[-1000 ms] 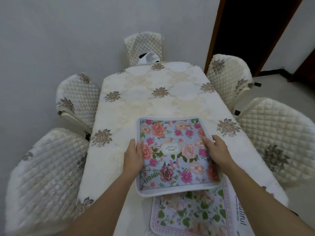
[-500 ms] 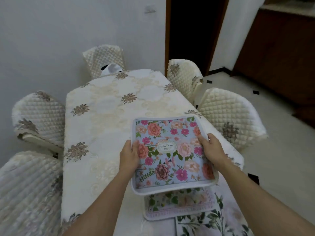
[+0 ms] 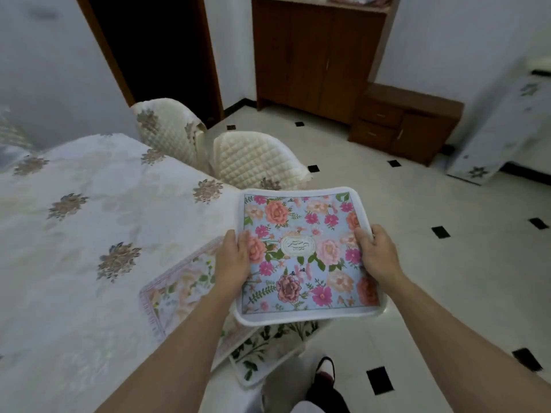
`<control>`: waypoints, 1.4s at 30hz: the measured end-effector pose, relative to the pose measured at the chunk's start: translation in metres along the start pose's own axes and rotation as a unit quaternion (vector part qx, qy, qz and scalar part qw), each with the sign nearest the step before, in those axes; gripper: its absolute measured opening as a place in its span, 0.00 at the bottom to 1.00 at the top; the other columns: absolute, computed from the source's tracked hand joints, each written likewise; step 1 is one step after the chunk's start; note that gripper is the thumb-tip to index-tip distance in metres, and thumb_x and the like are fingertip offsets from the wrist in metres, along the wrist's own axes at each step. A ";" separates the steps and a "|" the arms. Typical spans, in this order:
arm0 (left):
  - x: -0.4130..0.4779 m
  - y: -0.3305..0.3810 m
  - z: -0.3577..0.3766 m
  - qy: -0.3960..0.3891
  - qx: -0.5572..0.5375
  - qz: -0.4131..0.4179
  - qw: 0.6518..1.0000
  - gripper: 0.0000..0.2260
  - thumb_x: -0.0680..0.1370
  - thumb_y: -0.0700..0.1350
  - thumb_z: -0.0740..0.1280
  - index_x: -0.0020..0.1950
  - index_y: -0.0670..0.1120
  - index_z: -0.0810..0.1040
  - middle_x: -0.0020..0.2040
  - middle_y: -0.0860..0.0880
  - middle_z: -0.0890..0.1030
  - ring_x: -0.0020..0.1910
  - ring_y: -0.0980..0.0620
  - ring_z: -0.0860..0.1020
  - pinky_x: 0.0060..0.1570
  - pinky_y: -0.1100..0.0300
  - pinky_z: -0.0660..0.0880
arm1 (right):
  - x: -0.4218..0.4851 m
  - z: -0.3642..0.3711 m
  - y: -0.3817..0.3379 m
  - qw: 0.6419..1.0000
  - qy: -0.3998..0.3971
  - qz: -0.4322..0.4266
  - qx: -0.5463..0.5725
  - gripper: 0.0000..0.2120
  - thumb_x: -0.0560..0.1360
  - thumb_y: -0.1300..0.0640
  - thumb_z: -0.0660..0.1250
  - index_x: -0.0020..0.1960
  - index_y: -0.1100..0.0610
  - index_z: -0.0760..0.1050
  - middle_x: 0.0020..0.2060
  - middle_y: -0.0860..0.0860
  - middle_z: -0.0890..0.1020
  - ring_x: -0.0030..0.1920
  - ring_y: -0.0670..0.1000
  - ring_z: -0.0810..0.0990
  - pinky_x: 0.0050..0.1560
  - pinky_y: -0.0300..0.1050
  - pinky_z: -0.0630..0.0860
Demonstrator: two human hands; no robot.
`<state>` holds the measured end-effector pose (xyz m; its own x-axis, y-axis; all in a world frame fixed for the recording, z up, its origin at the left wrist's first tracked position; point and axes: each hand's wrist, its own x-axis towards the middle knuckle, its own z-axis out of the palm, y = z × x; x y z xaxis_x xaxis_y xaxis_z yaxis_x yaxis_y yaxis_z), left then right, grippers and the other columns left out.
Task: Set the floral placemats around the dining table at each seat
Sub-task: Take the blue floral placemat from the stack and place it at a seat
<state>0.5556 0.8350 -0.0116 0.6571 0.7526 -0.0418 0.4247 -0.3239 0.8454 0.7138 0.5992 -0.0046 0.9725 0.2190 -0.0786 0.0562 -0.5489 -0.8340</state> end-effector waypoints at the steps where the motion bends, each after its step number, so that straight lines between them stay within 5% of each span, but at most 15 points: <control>1: 0.002 0.008 0.012 -0.009 0.005 0.011 1.000 0.17 0.84 0.56 0.53 0.49 0.43 0.71 0.42 0.48 0.78 0.42 0.52 0.78 0.35 0.58 0.73 | 0.003 -0.010 0.007 1.000 0.013 0.006 0.001 0.14 0.80 0.45 0.59 0.52 0.55 0.72 0.44 0.52 0.81 0.44 0.54 0.81 0.45 0.52 0.79; 12: 0.052 0.093 0.165 -0.079 -0.023 0.037 0.996 0.16 0.83 0.56 0.55 0.53 0.45 0.74 0.47 0.49 0.81 0.46 0.51 0.81 0.47 0.53 0.78 | 0.101 -0.107 0.092 0.994 0.086 0.062 0.025 0.17 0.80 0.44 0.61 0.50 0.58 0.75 0.41 0.54 0.82 0.40 0.53 0.81 0.36 0.45 0.75; 17: 0.083 0.144 0.252 -0.097 -0.014 0.025 0.995 0.15 0.83 0.57 0.55 0.50 0.47 0.73 0.45 0.48 0.82 0.43 0.52 0.83 0.41 0.53 0.81 | 0.179 -0.158 0.121 0.992 0.095 0.070 0.044 0.14 0.81 0.47 0.60 0.50 0.58 0.74 0.40 0.51 0.80 0.38 0.48 0.79 0.31 0.41 0.70; 20: 0.097 0.173 0.294 -0.109 0.008 0.007 0.994 0.16 0.83 0.56 0.55 0.50 0.46 0.73 0.42 0.49 0.82 0.40 0.54 0.82 0.33 0.64 0.76 | 0.221 -0.185 0.135 0.994 0.084 0.065 0.037 0.14 0.81 0.46 0.59 0.51 0.58 0.73 0.40 0.50 0.80 0.39 0.48 0.80 0.32 0.41 0.71; 25: 0.126 0.208 0.339 -0.099 0.032 -0.003 0.995 0.16 0.83 0.56 0.54 0.51 0.45 0.72 0.43 0.50 0.81 0.40 0.55 0.80 0.31 0.66 0.70 | 0.284 -0.214 0.144 0.996 0.064 0.054 0.040 0.17 0.81 0.46 0.59 0.51 0.61 0.72 0.40 0.51 0.80 0.39 0.51 0.80 0.34 0.44 0.73; 29: 0.159 0.220 0.361 -0.090 0.033 -0.013 0.995 0.18 0.83 0.59 0.54 0.51 0.46 0.74 0.43 0.50 0.83 0.41 0.54 0.82 0.33 0.63 0.74 | 0.331 -0.218 0.141 0.996 0.048 0.052 0.045 0.17 0.82 0.46 0.58 0.51 0.61 0.72 0.40 0.52 0.80 0.40 0.51 0.80 0.35 0.44 0.74; 34: 0.214 0.218 0.383 -0.068 0.036 -0.019 0.997 0.19 0.80 0.64 0.53 0.48 0.50 0.73 0.42 0.50 0.83 0.40 0.52 0.84 0.40 0.47 0.82 | 0.391 -0.207 0.125 0.998 0.032 0.042 0.038 0.16 0.82 0.47 0.58 0.50 0.61 0.71 0.39 0.51 0.79 0.37 0.48 0.79 0.32 0.42 0.70; 42: 0.342 0.224 0.405 -0.034 0.023 -0.037 0.998 0.17 0.81 0.62 0.53 0.48 0.50 0.72 0.41 0.49 0.83 0.38 0.52 0.84 0.38 0.50 0.83 | 0.529 -0.151 0.088 1.000 0.003 0.017 0.025 0.15 0.81 0.45 0.58 0.50 0.58 0.72 0.41 0.53 0.81 0.41 0.53 0.82 0.42 0.52 0.81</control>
<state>1.1271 0.7876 -0.0519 0.6631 0.7352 -0.1407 0.5013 -0.2966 0.8129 1.2669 0.5451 -0.0372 0.9749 0.1967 -0.1039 0.0126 -0.5151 -0.8571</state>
